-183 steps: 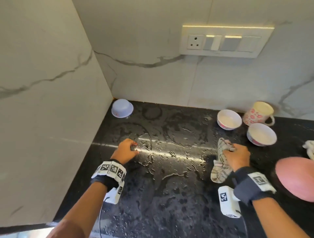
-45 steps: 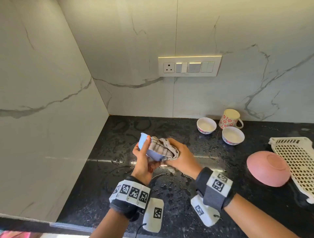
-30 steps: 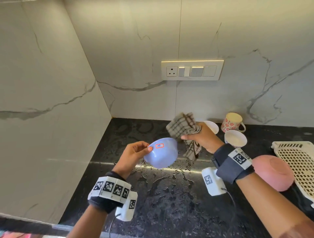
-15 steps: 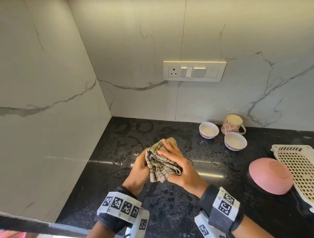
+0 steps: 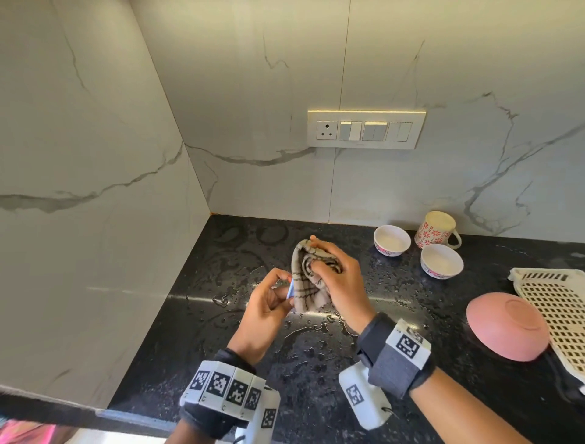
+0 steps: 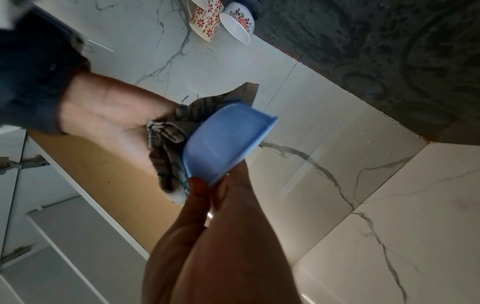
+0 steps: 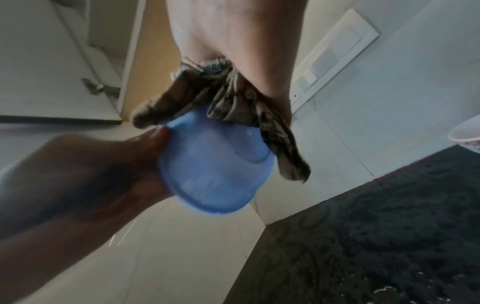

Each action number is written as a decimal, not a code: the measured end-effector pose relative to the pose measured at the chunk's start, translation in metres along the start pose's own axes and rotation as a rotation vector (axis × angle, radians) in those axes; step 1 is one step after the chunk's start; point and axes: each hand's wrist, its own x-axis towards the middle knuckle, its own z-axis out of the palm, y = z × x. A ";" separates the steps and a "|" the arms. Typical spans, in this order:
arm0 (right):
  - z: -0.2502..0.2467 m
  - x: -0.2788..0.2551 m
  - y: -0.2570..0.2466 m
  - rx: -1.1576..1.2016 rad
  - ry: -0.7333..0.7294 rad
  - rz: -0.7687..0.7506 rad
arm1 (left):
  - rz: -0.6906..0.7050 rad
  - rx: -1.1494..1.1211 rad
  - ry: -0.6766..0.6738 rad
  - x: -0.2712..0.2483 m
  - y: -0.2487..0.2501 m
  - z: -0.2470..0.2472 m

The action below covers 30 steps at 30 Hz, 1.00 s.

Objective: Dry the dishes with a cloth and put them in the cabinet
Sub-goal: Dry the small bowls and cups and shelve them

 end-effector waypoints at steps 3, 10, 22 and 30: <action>-0.007 0.016 -0.001 0.137 0.047 0.208 | -0.057 -0.065 -0.012 -0.004 -0.001 0.001; 0.001 0.012 -0.005 -0.022 -0.096 0.012 | -0.229 -0.198 -0.098 0.011 0.008 -0.004; -0.007 0.010 0.012 -0.640 -0.403 -0.670 | -0.526 -0.459 0.274 0.029 0.031 -0.004; -0.008 0.021 0.000 -0.258 -0.237 -0.281 | -0.316 -0.355 0.243 0.025 0.019 0.003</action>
